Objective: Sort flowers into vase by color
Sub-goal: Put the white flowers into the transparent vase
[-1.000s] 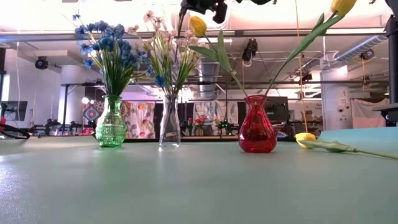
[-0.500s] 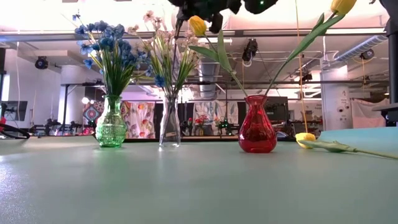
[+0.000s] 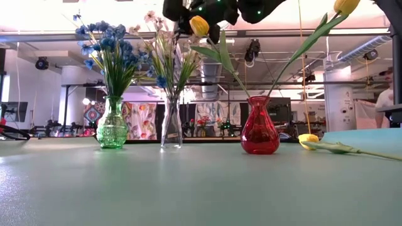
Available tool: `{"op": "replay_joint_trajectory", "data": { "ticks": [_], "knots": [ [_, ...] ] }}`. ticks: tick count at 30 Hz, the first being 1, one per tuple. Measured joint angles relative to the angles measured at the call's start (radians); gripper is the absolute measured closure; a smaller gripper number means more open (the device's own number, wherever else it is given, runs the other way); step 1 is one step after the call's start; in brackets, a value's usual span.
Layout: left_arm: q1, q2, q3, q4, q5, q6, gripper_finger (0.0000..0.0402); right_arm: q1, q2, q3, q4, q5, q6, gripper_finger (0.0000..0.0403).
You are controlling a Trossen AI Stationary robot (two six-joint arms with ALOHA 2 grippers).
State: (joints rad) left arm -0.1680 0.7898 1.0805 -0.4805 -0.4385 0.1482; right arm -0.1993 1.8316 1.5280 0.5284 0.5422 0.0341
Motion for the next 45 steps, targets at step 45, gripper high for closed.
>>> {"op": "replay_joint_trajectory", "data": {
  "ticks": [45],
  "knots": [
    [0.0, 0.007, -0.001, 0.0, 0.0, 0.0, 0.0146, 0.009, 0.025, 0.03, -0.231, 0.0, 0.011, 0.0251]
  ]
}}
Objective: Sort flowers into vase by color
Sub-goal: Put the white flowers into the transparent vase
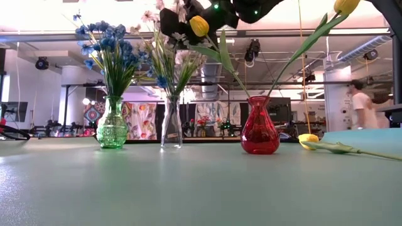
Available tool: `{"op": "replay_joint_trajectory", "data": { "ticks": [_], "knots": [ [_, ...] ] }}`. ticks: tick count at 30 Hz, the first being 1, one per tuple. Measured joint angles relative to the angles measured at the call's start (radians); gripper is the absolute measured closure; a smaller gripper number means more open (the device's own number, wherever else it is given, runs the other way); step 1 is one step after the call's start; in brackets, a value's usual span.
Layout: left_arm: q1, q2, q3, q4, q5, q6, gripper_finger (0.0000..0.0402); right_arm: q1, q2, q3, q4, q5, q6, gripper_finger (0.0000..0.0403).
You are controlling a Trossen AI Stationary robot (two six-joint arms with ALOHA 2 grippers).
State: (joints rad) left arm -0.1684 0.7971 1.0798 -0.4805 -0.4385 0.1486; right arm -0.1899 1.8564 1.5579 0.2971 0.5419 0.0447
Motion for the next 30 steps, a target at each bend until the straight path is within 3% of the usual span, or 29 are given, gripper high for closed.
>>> {"op": "replay_joint_trajectory", "data": {
  "ticks": [13, 30],
  "knots": [
    [0.0, 0.0, 0.0, 0.0, 0.0, 0.0, 0.0146, 0.015, -0.001, 0.22, -0.542, 0.0, 0.059, 0.0143],
    [0.0, 0.0, -0.007, 0.001, 0.0, -0.018, 0.0146, 0.064, -0.003, 0.43, -0.998, 0.0, 0.072, 0.0068]
  ]
}}
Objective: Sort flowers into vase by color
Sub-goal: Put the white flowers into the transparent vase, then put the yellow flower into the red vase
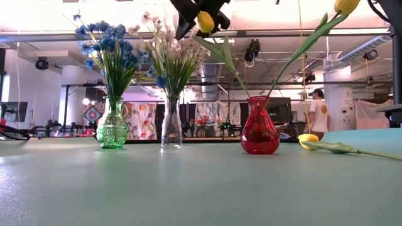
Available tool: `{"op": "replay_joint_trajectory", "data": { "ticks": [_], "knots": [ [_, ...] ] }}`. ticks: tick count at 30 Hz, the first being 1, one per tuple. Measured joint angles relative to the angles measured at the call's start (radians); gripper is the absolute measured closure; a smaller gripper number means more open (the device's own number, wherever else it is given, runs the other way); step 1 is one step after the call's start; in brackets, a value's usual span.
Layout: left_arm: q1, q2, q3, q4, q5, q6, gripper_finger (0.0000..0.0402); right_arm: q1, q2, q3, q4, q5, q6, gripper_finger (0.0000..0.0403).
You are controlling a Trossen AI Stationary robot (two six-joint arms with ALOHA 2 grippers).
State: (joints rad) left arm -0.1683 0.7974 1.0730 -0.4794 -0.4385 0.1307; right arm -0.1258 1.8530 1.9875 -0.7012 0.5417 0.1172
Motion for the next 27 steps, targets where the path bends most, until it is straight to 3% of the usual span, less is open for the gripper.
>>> {"op": "replay_joint_trajectory", "data": {
  "ticks": [7, 16, 21, 27],
  "knots": [
    [-0.001, 0.048, -0.006, -0.002, 0.019, -0.044, 0.0146, 0.034, -0.003, 0.071, -0.005, 0.0, -0.057, 0.0066],
    [-0.008, 0.14, -0.007, -0.011, 0.232, -0.119, 0.0146, 0.123, -0.048, 0.184, -0.15, 0.0, -0.106, 0.0065],
    [-0.032, 0.177, -0.007, -0.07, 0.274, -0.16, 0.0146, 0.195, -0.066, 0.234, -0.366, -0.011, -0.015, 0.0064],
    [-0.086, 0.208, -0.007, -0.132, 0.274, -0.228, 0.0146, 0.298, -0.086, 0.259, -0.578, -0.099, 0.164, 0.0065]
  ]
}}
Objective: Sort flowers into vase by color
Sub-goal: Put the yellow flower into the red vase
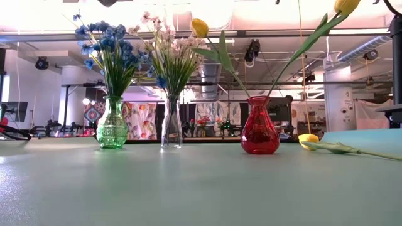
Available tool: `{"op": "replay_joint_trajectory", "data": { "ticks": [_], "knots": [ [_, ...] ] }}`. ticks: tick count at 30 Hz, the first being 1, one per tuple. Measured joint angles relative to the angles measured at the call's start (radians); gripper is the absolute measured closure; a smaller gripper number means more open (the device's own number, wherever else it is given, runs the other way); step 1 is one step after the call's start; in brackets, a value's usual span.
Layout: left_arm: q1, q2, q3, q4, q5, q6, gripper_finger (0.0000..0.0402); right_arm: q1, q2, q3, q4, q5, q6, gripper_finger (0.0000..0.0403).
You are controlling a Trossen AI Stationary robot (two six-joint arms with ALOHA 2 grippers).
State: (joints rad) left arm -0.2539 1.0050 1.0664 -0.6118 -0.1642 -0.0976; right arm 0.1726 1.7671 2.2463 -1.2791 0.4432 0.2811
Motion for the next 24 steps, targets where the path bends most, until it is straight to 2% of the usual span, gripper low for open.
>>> {"op": "replay_joint_trajectory", "data": {
  "ticks": [10, 13, 16, 21, 24],
  "knots": [
    [-0.078, 0.013, 0.0, 0.007, 0.001, -0.062, 0.0146, 0.232, -0.022, 0.0, -0.039, -0.158, 0.139, 0.0069],
    [-0.096, 0.013, 0.0, 0.002, 0.004, -0.101, 0.0146, 0.303, -0.022, -0.001, -0.063, -0.183, 0.238, 0.0074],
    [-0.12, 0.017, 0.0, -0.016, 0.062, -0.138, 0.0146, 0.377, -0.021, -0.004, -0.087, -0.216, 0.375, 0.0076],
    [-0.179, 0.037, 0.0, -0.036, 0.081, -0.173, 0.0146, 0.52, -0.021, -0.039, -0.115, -0.206, 0.554, 0.0076],
    [-0.205, 0.063, 0.0, -0.031, 0.08, -0.174, 0.0146, 0.597, -0.02, -0.057, -0.137, -0.137, 0.684, 0.0076]
  ]
}}
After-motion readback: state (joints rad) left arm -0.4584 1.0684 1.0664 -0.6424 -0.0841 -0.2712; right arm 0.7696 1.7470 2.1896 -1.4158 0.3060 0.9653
